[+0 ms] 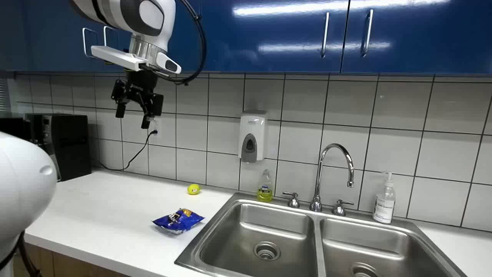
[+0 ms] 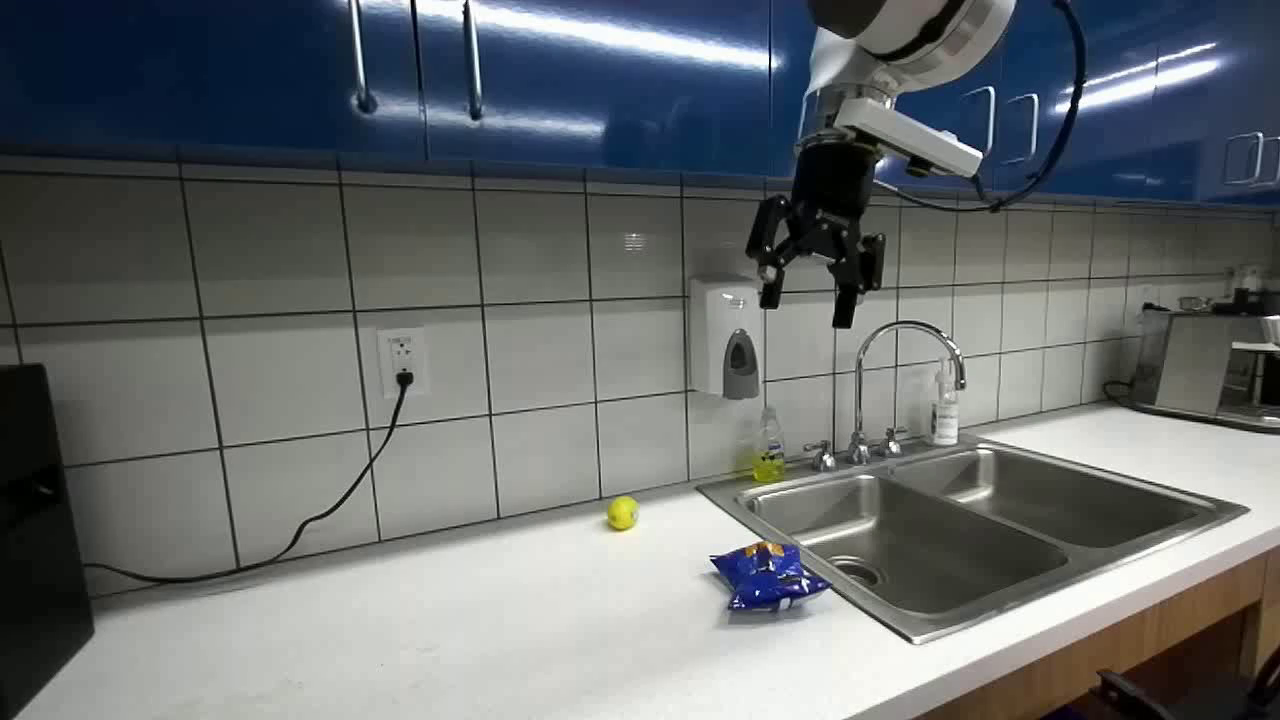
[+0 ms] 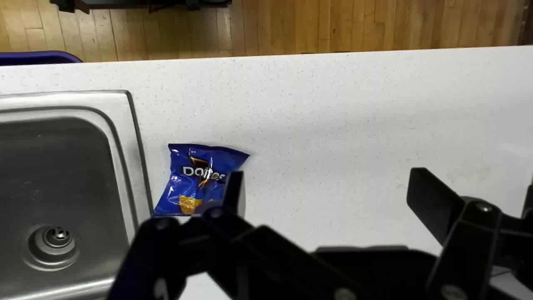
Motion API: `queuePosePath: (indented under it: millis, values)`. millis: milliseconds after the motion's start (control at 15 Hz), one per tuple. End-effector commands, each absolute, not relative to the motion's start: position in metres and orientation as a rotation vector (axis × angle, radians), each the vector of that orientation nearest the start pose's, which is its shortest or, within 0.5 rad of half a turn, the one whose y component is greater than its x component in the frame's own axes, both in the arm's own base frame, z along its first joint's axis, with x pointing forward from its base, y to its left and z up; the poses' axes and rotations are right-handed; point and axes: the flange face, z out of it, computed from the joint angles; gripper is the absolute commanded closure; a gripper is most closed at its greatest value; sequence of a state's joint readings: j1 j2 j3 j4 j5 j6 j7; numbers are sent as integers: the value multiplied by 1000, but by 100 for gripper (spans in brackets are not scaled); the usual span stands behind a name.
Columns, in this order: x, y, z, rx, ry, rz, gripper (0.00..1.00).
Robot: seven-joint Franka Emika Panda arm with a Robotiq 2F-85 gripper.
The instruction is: Place the pack of doritos inside the sink
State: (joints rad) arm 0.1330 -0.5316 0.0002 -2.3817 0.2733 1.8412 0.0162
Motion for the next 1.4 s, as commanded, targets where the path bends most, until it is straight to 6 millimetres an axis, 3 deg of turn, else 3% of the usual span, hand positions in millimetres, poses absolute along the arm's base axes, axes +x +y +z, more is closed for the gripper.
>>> queuePosePath:
  millis: [0,267,733,1067,1333]
  values:
    - [385,73,516,-2879,-61,43,0]
    - [386,75,514,-2894,-56,40,0]
    - [383,87,487,-3056,-41,-66,0]
    - [381,91,449,-3079,-14,12,0]
    - [390,84,411,-3068,12,83,0]
